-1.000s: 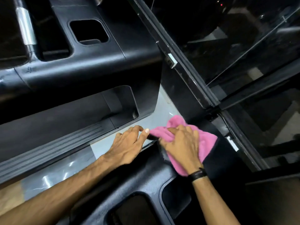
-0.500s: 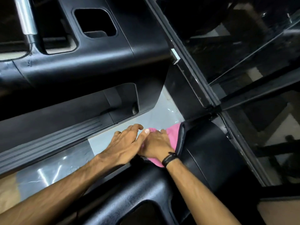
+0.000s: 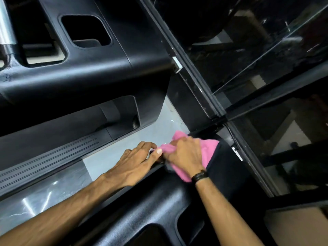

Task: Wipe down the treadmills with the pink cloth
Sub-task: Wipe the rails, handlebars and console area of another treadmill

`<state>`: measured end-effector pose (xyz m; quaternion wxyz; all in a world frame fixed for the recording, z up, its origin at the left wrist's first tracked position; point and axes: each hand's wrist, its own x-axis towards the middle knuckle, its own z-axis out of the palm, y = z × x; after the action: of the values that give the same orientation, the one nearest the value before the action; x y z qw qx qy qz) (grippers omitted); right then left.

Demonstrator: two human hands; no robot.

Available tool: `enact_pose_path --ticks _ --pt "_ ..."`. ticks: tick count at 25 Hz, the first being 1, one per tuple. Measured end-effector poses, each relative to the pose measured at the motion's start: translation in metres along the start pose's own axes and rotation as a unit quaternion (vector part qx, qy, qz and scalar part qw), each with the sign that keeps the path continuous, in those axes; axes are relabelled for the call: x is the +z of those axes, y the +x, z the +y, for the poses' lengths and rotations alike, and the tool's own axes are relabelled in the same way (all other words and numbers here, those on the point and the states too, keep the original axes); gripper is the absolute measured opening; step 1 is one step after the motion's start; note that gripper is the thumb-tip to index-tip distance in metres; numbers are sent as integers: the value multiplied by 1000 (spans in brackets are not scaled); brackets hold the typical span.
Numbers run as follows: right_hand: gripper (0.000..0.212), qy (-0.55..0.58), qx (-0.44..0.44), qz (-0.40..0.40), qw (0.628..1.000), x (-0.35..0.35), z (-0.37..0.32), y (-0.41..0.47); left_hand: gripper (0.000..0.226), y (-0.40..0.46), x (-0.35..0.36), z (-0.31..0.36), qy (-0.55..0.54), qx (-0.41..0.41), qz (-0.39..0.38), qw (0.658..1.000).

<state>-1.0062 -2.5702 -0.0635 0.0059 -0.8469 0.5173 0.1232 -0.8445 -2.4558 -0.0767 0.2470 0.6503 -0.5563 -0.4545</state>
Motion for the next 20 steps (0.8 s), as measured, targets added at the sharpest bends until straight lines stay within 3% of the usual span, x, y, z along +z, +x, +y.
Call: enact_pose_path --ticks 3,5,7,9,11,15,16,20 --pt "41 16 185 90 978 -23 73 26 57 -4 -3 11 -9 39 -11 999" --pt "46 16 248 118 961 -21 74 11 54 -4 -6 18 -19 57 0 998" --pt "45 11 216 138 966 -5 30 -31 54 1 -4 23 -35 88 28 995" --pt "38 41 121 167 978 6 -12 -85 55 8 2 28 -54 128 56 989" --pt "40 81 90 179 976 6 1 -93 51 16 8 34 -60 155 62 984" --pt "51 64 284 166 942 -10 77 -29 47 19 14 46 -60 189 75 977" --pt "51 53 292 163 941 -10 74 -26 46 18 15 48 -67 198 81 975" --pt "41 91 133 179 971 8 0 -93 39 22 21 50 -91 216 100 967"
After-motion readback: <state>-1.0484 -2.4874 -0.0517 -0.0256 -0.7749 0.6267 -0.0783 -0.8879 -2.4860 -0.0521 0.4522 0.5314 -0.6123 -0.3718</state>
